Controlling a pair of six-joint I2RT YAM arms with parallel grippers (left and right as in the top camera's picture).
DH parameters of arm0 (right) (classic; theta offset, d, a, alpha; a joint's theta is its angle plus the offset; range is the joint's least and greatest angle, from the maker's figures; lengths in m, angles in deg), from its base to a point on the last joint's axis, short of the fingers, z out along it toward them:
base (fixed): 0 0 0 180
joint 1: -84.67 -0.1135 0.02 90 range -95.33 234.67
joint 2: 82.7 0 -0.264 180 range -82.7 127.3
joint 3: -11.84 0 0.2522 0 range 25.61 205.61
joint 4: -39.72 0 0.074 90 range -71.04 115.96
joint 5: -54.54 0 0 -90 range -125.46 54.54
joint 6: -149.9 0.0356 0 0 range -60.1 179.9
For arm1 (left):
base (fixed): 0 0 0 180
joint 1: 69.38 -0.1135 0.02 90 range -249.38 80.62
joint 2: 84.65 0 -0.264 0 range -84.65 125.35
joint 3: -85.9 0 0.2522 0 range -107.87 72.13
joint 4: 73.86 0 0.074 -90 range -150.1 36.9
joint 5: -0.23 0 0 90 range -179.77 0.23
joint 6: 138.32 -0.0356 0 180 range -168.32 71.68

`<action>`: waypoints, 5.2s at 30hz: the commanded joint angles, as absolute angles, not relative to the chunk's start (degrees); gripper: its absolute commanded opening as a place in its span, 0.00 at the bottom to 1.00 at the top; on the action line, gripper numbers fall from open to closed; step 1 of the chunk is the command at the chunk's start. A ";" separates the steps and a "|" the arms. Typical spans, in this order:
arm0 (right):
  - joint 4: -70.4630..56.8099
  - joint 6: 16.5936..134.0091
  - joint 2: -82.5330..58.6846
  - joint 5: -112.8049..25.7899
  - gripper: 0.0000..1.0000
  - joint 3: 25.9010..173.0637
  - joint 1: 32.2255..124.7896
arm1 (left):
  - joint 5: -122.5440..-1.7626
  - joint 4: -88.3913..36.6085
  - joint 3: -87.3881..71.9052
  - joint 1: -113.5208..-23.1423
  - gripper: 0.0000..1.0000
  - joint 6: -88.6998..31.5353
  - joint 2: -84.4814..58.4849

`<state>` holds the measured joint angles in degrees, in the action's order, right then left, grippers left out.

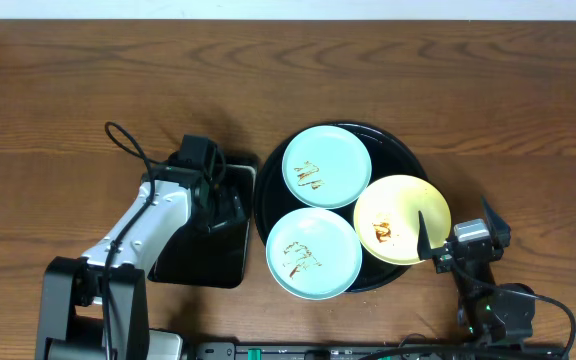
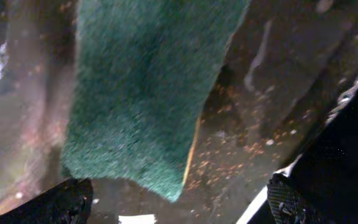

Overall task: Clean dirty plates on tray and stack at the side
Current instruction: 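Lower the left gripper and grasp the green-yellow sponge, then grasp the yellow plate's rim with the right gripper and tilt it up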

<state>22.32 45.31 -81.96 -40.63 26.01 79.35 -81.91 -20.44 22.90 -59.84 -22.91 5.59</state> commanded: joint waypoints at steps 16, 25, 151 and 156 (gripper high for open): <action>22.10 45.73 -82.31 -40.87 0.99 25.92 78.85 | -94.02 -23.24 22.09 -60.08 0.90 -35.43 7.03; 22.10 45.73 -82.31 -40.87 0.99 25.92 78.85 | -92.80 -24.70 22.09 -60.08 0.54 -34.76 12.61; -35.93 78.27 -12.55 -53.90 0.99 77.40 80.33 | -93.93 -29.40 17.13 -60.04 0.07 -36.26 11.19; -35.99 84.31 -9.27 -49.07 0.99 77.42 84.86 | -93.91 -29.53 17.13 -60.04 0.07 -36.24 11.19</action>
